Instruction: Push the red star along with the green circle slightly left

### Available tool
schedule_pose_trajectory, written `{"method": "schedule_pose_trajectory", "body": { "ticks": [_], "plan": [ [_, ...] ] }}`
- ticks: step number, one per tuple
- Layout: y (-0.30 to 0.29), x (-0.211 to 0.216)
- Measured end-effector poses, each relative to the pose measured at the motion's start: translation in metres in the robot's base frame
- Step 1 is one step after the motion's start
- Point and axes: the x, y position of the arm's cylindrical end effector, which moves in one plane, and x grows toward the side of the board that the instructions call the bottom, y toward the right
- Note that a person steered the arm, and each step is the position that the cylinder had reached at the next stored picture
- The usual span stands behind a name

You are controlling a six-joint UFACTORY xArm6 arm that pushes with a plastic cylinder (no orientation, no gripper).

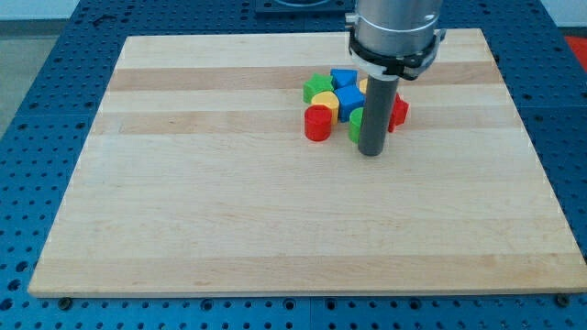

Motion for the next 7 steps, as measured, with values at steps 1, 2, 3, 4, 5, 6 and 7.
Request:
{"method": "schedule_pose_trajectory", "body": {
  "ticks": [1, 2, 3, 4, 5, 6, 7],
  "plan": [
    [-0.014, -0.004],
    [-0.02, -0.007],
    [0.014, 0.0],
    [0.072, 0.003],
    [0.101, -0.017],
    [0.102, -0.052],
    [0.099, -0.064]
  ]
}}
